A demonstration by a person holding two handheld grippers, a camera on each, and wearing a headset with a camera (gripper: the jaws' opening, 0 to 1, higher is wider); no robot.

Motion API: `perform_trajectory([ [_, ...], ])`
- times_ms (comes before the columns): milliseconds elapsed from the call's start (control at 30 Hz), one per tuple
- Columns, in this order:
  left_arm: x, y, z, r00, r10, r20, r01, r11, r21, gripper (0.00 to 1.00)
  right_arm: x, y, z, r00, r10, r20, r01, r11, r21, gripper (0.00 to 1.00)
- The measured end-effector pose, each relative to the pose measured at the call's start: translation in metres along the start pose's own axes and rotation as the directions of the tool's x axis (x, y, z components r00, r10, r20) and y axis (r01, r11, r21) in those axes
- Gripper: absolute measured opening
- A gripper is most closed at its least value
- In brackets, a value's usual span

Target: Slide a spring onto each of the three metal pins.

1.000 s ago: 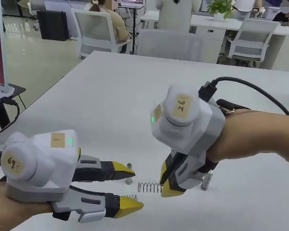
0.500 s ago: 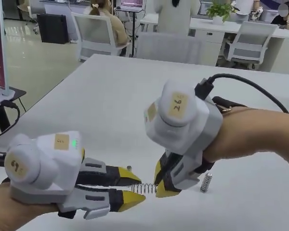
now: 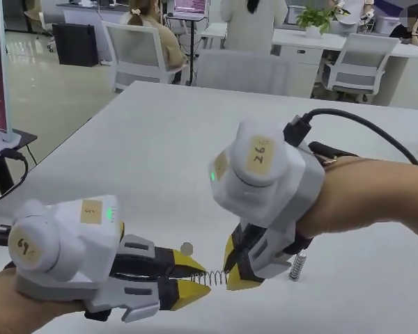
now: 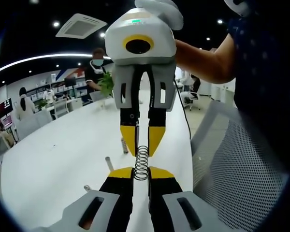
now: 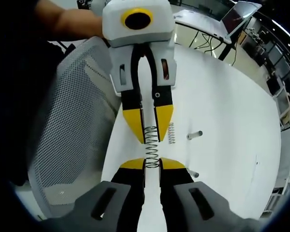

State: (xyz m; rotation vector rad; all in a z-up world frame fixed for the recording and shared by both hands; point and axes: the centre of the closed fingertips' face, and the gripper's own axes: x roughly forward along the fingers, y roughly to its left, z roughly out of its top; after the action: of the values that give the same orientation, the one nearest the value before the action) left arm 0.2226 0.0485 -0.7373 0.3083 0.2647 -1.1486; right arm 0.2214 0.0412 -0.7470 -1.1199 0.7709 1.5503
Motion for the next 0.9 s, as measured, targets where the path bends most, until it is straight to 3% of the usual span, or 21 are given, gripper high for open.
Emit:
perform_trajectory([
  [600, 0.001, -0.003, -0.006, 0.9996, -0.007, -0.026, 0.007, 1.0, 0.008, 0.03, -0.02, 0.007, 0.025, 0.9984, -0.042, 0.037, 0.044, 0.998, -0.045, 0.08],
  [900, 0.001, -0.002, -0.008, 0.9995, -0.003, -0.032, 0.004, 1.0, 0.011, 0.02, -0.02, 0.005, 0.032, 0.9971, -0.054, 0.054, 0.057, 0.997, -0.051, 0.08],
])
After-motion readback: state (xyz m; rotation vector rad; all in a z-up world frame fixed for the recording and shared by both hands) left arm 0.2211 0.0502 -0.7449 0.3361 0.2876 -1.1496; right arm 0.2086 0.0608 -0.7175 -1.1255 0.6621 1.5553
